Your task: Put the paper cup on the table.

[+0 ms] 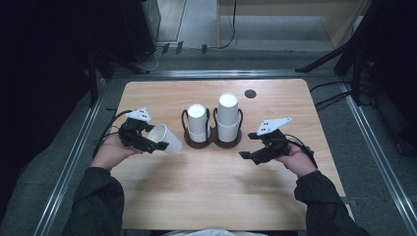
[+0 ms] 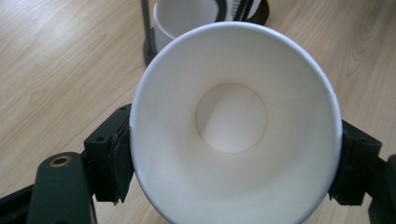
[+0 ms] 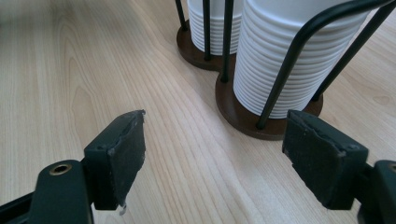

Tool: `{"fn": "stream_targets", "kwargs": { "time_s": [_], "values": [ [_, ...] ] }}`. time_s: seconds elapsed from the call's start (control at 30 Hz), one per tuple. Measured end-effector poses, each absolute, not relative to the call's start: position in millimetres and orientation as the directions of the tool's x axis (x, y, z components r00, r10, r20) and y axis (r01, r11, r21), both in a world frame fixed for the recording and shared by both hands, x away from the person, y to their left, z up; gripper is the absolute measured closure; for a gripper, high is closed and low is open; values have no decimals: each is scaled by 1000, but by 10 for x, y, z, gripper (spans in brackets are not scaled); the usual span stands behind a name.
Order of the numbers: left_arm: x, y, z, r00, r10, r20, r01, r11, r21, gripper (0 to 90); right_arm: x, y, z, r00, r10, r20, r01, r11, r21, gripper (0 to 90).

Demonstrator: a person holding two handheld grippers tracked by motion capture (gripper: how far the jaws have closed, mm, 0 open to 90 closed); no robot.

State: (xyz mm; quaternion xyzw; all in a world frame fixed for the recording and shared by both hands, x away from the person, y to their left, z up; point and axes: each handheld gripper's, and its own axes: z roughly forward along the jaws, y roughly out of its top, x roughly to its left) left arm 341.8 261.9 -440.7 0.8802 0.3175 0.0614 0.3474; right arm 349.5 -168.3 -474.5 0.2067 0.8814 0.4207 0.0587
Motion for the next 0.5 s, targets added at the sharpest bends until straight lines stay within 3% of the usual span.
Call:
{"fn": "stream_targets", "kwargs": {
  "time_s": [0.5],
  "values": [
    [3537, 2928, -4372, 721, 684, -113, 576, -501, 646, 190, 3426, -1698, -4787, -902, 429, 48, 313, 572, 758, 215]
  ]
}}
